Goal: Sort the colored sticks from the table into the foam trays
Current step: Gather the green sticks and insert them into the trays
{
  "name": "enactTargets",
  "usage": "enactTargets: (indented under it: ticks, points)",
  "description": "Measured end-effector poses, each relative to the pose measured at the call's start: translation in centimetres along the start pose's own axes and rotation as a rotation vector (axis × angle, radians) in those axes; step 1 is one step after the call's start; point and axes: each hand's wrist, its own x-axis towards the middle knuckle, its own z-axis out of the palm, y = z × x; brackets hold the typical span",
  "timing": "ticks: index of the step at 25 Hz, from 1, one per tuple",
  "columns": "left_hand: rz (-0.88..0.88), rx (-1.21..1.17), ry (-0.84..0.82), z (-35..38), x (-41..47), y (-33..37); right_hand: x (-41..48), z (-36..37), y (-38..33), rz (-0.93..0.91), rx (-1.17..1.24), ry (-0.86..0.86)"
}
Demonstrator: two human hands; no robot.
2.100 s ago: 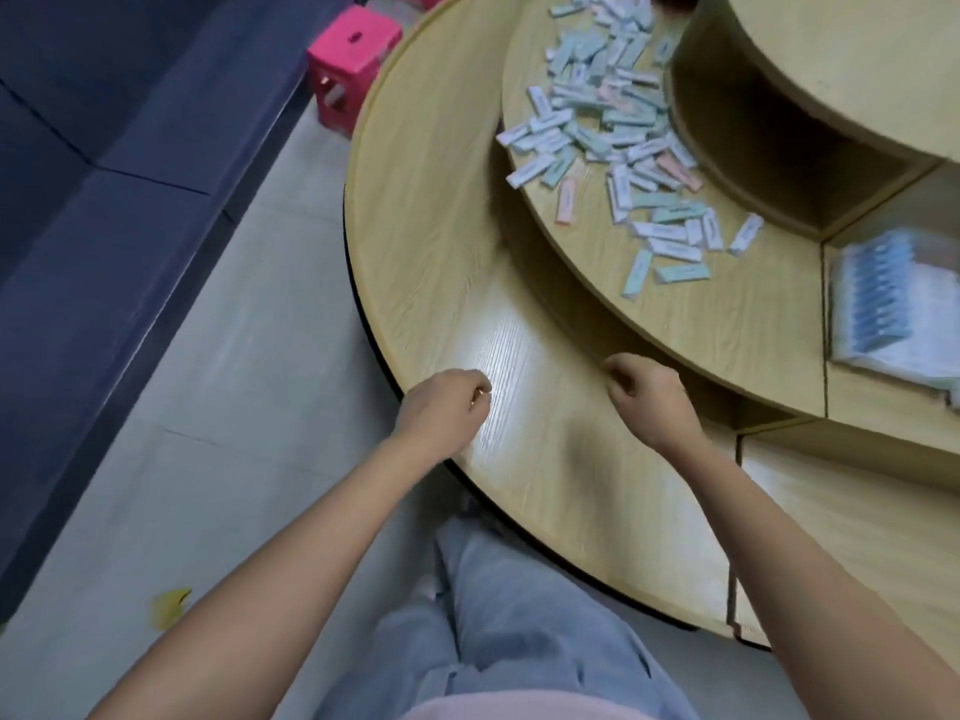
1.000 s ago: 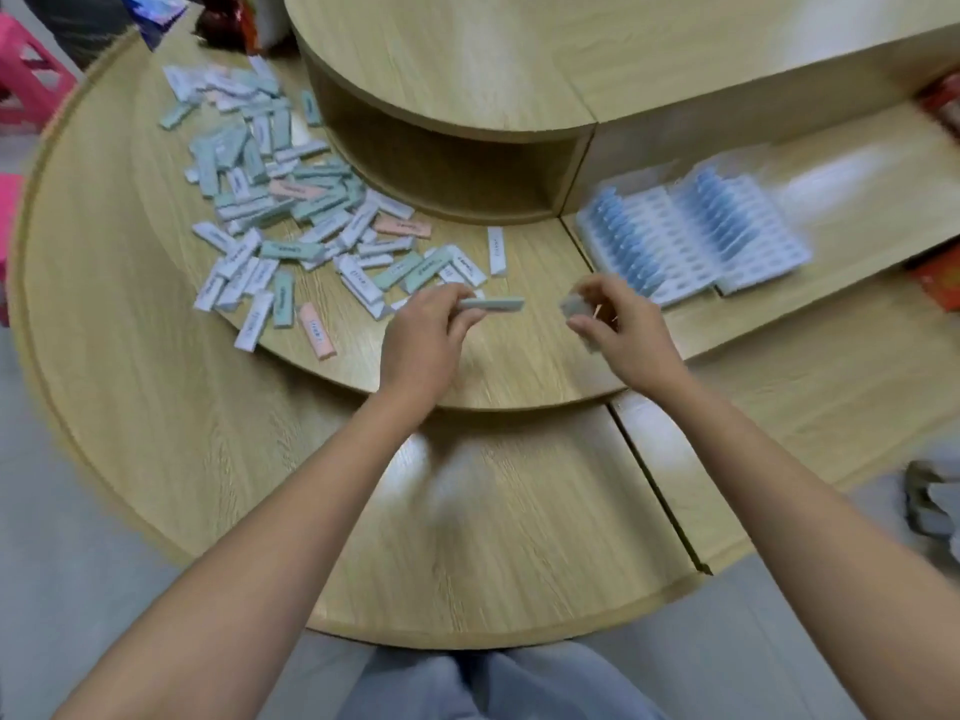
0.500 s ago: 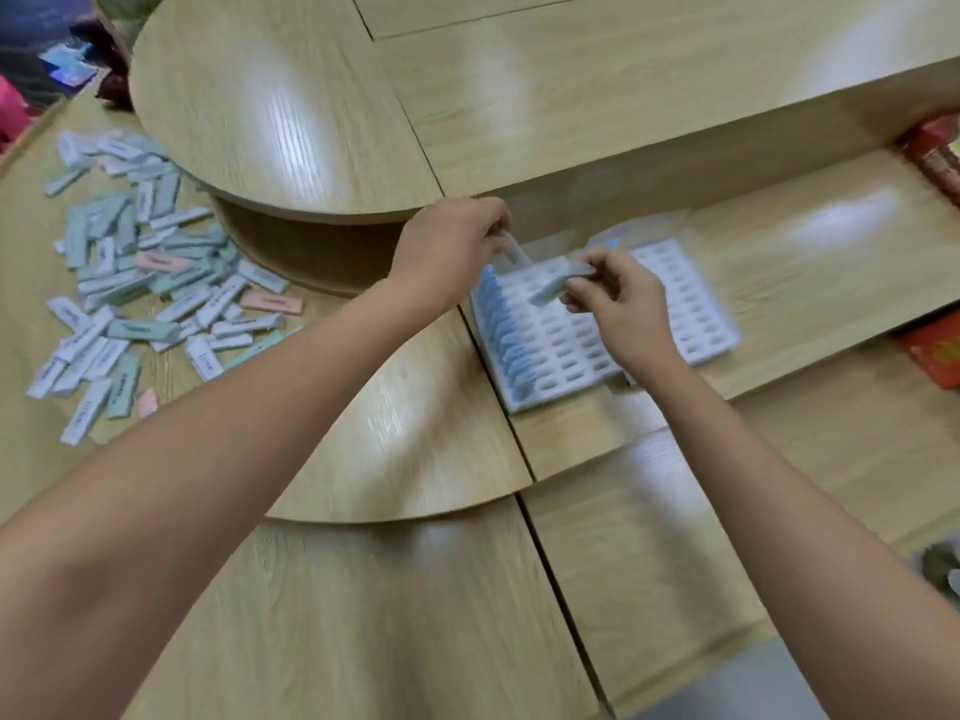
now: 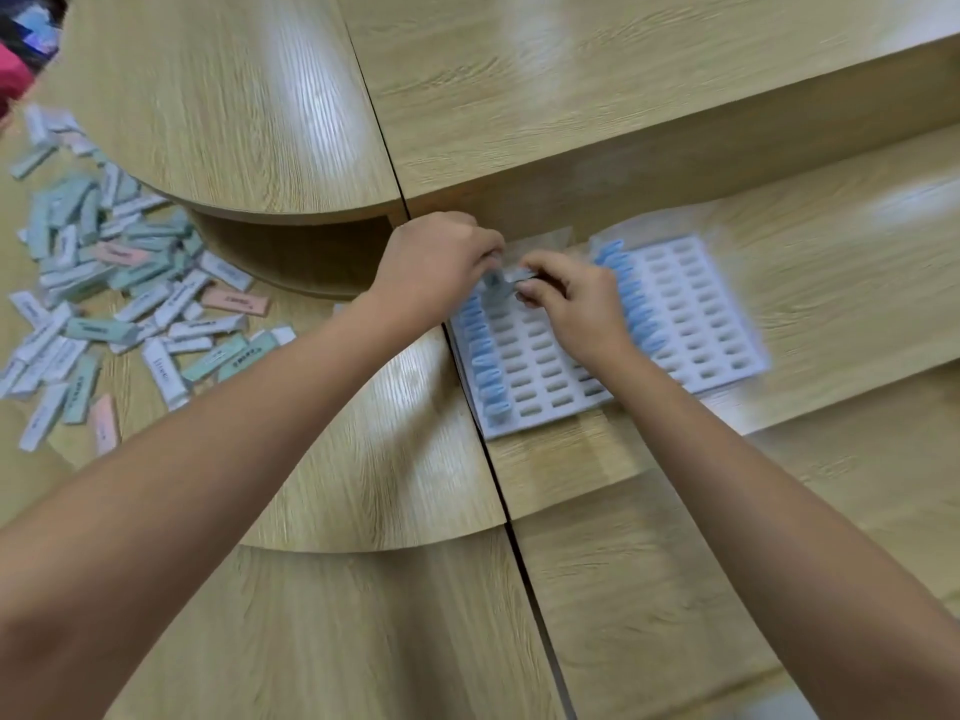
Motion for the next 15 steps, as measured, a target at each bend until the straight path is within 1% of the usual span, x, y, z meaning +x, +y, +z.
enactTargets:
  ticks: [3,4,7,11,13,15]
  points:
    - [0.047,0.042,-0.037,0.1,0.2,-0.2,0.8,0.2,-0.2,-0.175,-0.156,-0.037]
    - [0.067,0.062,-0.043,0.1,0.4,-0.2,1.0,0.3,-0.2,-0.205,-0.185,-0.053]
    - [0.103,0.112,-0.064,-0.1,0.6,0.0,1.2,0.3,-0.1,-0.212,-0.216,-0.078]
    - [0.082,0.133,-0.128,0.1,0.2,-0.4,1.1,0.0,-0.1,-0.232,-0.249,-0.117]
    - [0.068,0.085,-0.146,0.4,0.4,-0.2,1.1,0.1,-0.4,-0.225,-0.252,-0.118]
    - [0.015,-0.024,-0.124,0.4,0.5,0.3,1.1,0.2,-0.8,-0.204,-0.241,-0.096]
